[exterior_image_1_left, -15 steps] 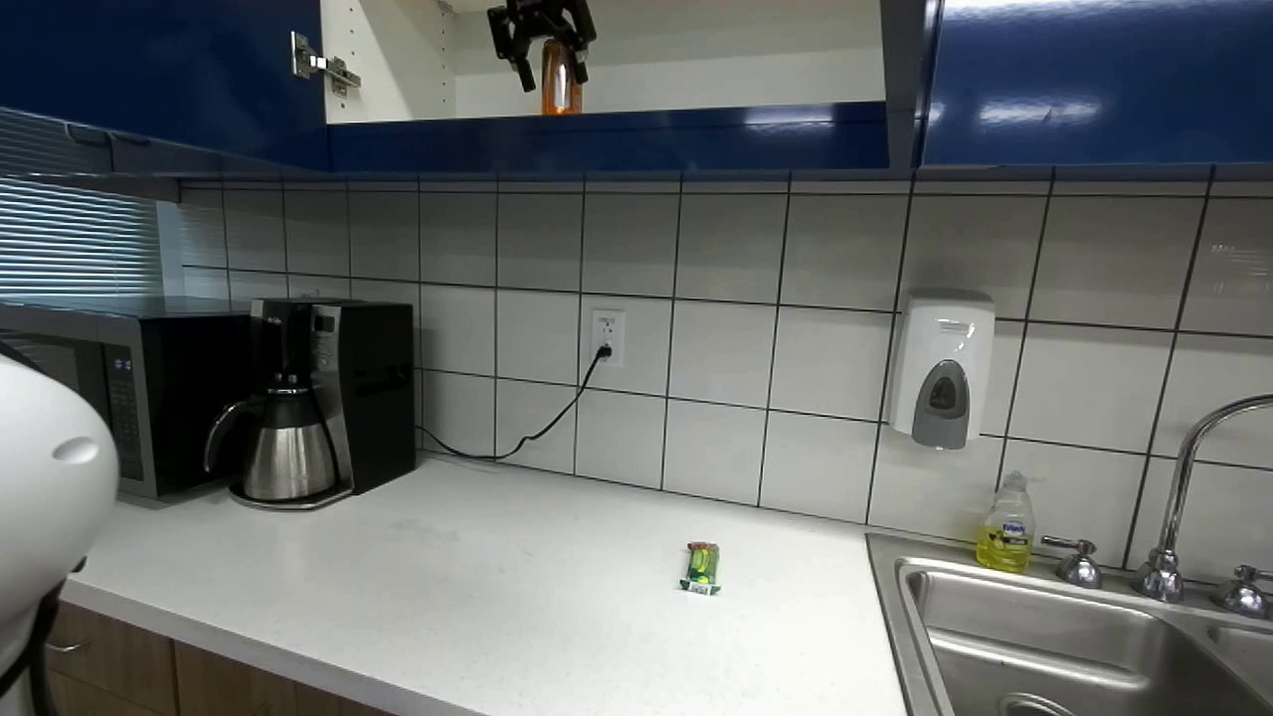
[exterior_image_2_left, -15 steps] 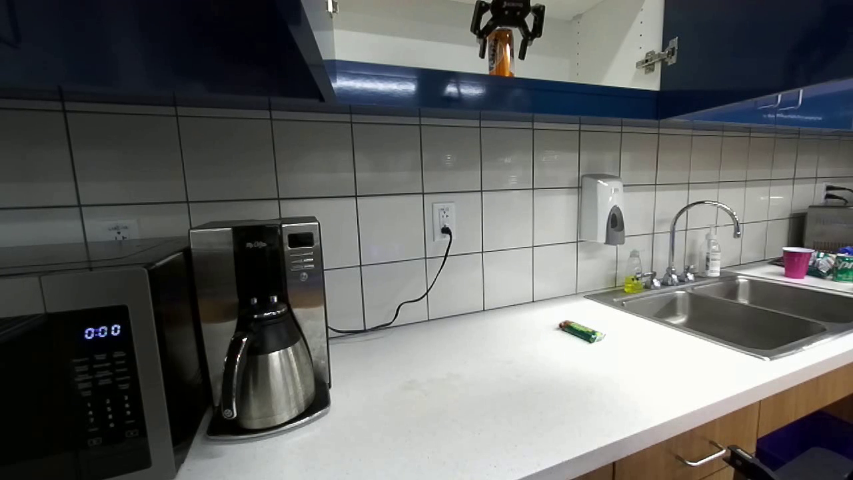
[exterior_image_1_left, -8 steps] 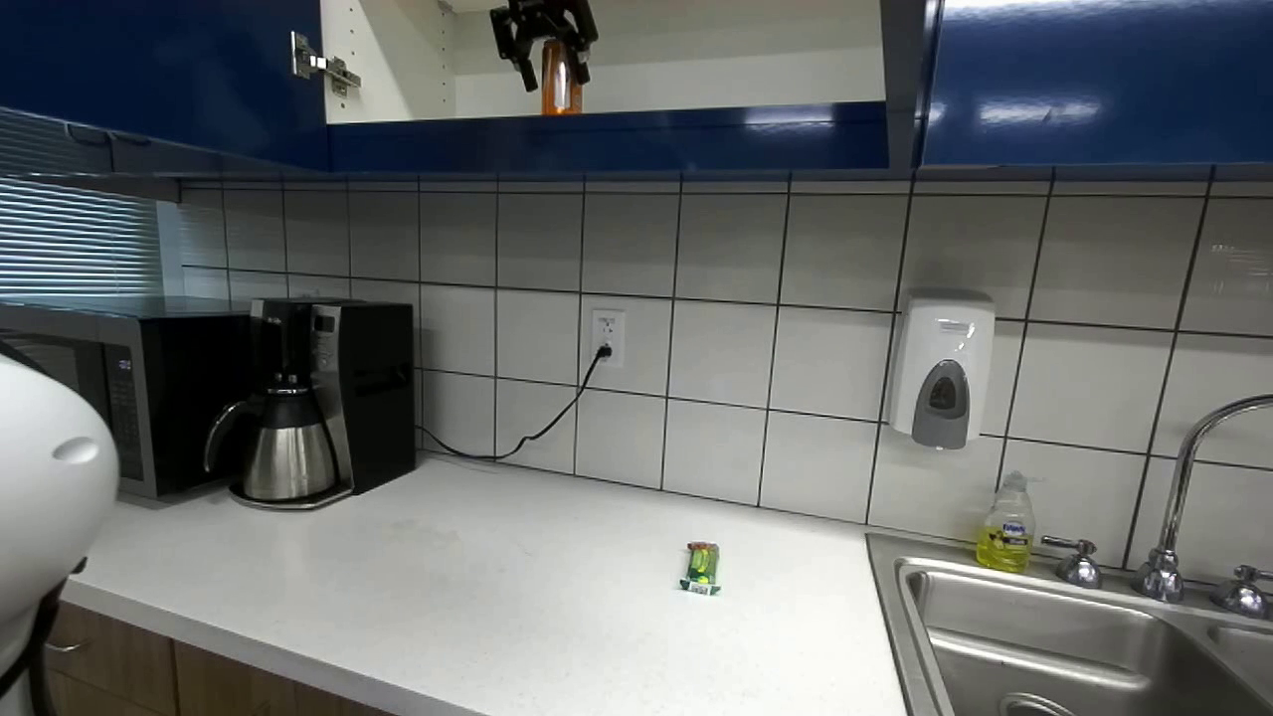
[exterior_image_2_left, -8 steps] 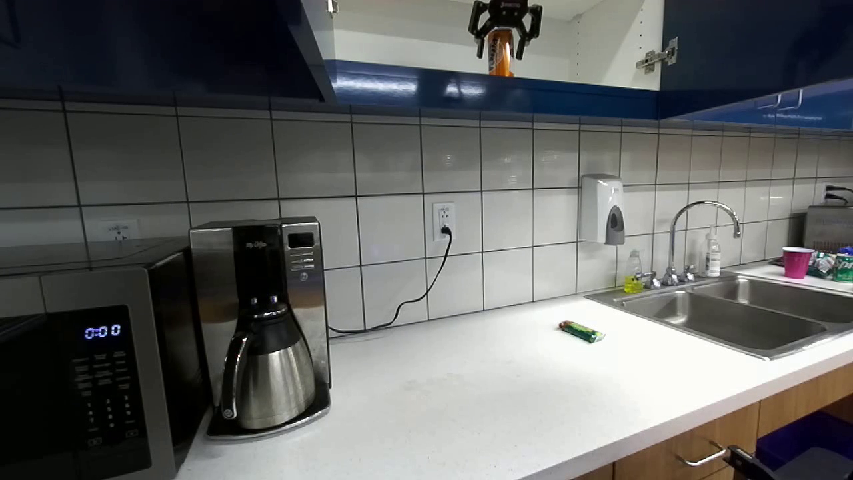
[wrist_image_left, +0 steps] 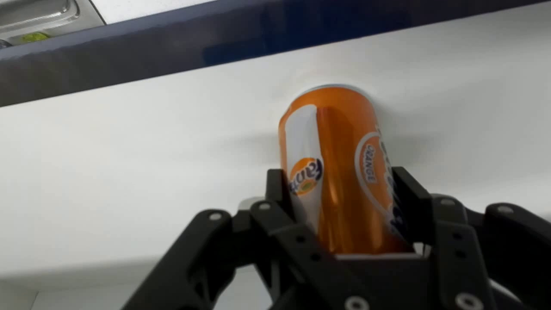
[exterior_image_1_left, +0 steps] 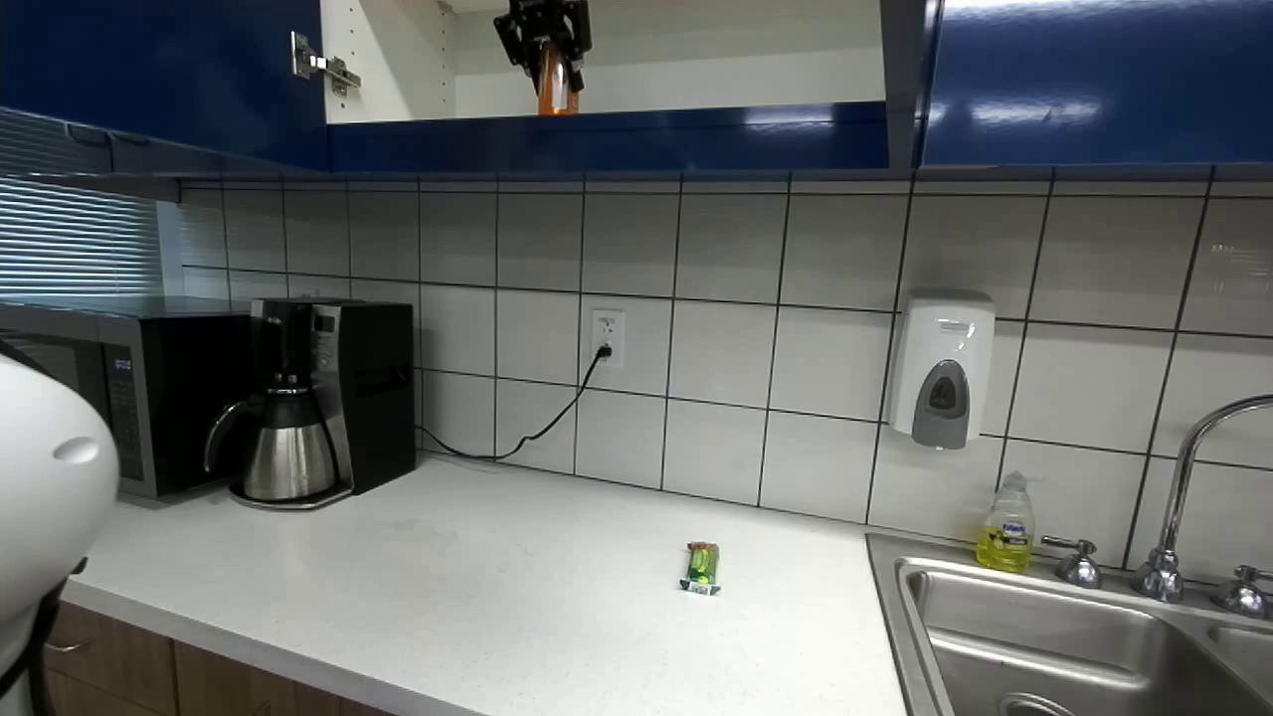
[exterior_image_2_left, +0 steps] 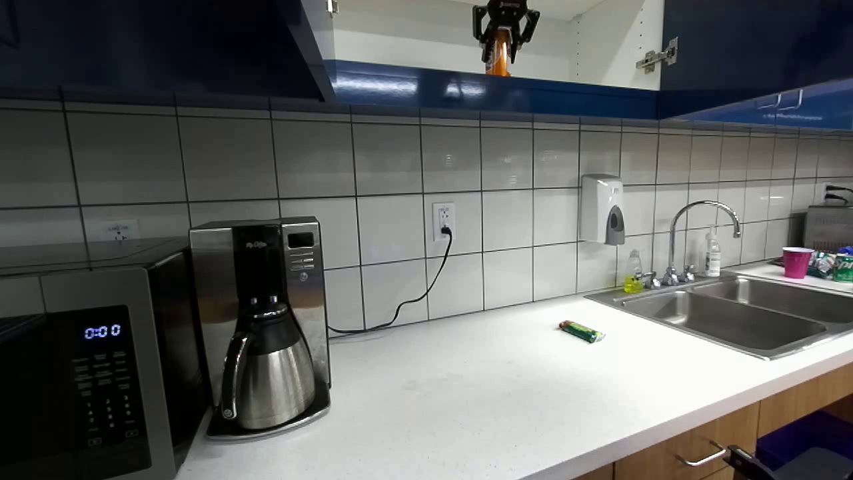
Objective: Pick up the can bottle from the shelf and put it on the table
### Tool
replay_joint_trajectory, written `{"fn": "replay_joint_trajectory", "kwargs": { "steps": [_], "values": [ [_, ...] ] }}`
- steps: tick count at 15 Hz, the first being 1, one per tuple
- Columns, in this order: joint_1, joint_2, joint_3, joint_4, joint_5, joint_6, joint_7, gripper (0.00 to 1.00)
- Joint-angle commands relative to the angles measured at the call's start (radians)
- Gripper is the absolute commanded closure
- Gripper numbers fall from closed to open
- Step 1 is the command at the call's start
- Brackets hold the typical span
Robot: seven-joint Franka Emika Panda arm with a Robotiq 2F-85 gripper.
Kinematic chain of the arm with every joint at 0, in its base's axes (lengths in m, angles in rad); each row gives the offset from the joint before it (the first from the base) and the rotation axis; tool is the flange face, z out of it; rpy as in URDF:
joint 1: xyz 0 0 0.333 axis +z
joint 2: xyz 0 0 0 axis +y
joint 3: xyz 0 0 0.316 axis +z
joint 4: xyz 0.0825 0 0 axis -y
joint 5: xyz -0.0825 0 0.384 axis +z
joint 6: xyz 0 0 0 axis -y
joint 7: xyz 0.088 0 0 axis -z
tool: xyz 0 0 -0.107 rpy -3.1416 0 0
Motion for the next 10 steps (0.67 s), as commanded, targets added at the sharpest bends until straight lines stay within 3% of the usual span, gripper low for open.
{"fn": "replay_joint_trajectory", "kwargs": {
  "steps": [1,10],
  "values": [
    [0.008,0.017,0.003,0.030,-0.014,-0.003,0.023,0.62],
    [0.044,-0.051,0.009,-0.004,-0.023,-0.080,0.020,0.62]
  ]
}}
